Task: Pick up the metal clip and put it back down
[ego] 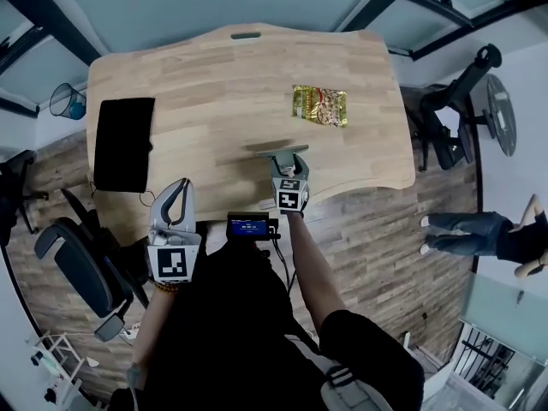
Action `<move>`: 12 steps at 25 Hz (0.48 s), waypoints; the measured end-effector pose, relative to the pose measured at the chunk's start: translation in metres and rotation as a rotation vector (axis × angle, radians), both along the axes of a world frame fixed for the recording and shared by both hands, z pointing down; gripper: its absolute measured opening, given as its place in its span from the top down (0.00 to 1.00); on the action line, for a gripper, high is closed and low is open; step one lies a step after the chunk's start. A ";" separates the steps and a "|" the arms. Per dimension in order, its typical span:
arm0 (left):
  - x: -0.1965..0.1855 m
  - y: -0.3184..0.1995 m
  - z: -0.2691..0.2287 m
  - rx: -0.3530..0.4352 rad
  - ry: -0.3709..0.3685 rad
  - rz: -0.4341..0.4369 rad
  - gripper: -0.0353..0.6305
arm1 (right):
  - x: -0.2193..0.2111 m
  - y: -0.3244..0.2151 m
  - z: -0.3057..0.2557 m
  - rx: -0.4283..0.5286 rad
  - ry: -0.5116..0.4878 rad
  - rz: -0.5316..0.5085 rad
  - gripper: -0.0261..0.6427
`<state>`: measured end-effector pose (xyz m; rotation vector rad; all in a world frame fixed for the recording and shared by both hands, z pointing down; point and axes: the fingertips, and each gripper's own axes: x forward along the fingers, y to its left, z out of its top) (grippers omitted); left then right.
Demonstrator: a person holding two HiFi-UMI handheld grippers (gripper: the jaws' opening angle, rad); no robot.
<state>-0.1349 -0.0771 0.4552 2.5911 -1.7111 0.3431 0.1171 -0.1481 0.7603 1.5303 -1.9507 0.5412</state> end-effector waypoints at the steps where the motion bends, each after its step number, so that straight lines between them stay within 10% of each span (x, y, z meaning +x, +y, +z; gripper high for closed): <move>1: 0.000 0.001 0.000 0.008 -0.002 0.000 0.94 | 0.000 0.001 0.004 -0.007 0.005 -0.006 0.50; 12: -0.012 0.007 0.013 -0.047 -0.029 -0.045 0.94 | -0.008 0.000 0.043 -0.092 0.012 -0.019 0.50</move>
